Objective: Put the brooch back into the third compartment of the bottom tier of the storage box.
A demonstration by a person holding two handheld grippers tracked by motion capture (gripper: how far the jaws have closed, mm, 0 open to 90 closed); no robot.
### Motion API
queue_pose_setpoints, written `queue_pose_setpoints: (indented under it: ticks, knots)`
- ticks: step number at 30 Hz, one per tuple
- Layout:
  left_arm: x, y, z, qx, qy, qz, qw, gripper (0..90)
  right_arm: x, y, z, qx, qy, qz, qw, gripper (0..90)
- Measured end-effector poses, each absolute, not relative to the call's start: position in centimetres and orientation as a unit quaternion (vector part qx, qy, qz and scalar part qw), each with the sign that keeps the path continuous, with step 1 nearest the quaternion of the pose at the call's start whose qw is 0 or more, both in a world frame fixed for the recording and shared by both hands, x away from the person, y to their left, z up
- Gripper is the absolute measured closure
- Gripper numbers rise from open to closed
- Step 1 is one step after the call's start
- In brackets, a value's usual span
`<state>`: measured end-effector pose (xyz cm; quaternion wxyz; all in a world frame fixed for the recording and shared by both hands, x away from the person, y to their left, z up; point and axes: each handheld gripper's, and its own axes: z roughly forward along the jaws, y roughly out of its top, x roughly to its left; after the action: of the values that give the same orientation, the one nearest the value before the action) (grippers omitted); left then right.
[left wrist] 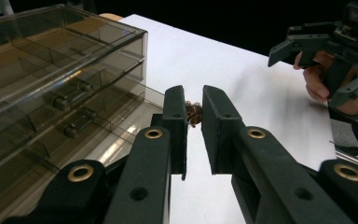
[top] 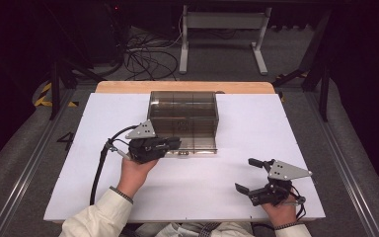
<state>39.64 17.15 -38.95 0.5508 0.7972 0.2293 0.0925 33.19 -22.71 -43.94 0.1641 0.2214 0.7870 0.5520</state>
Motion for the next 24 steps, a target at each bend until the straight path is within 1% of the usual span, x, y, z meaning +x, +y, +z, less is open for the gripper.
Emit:
queue_pose_setpoints:
  ticks: [12, 17, 24]
  knots:
    - [41.3, 15.3, -38.1, 0.801, 0.231, 0.090, 0.544, 80.4, 33.2, -22.8, -43.9, 0.220, 0.787, 0.553, 0.165, 4.9]
    - [41.8, 14.3, -37.8, 0.809, 0.229, 0.094, 0.533, 80.4, 33.1, -22.8, -43.9, 0.220, 0.787, 0.553, 0.164, 5.0]
    - [42.9, 13.4, -38.0, 0.813, 0.235, 0.092, 0.525, 80.4, 33.1, -22.8, -43.9, 0.219, 0.787, 0.553, 0.164, 4.9]
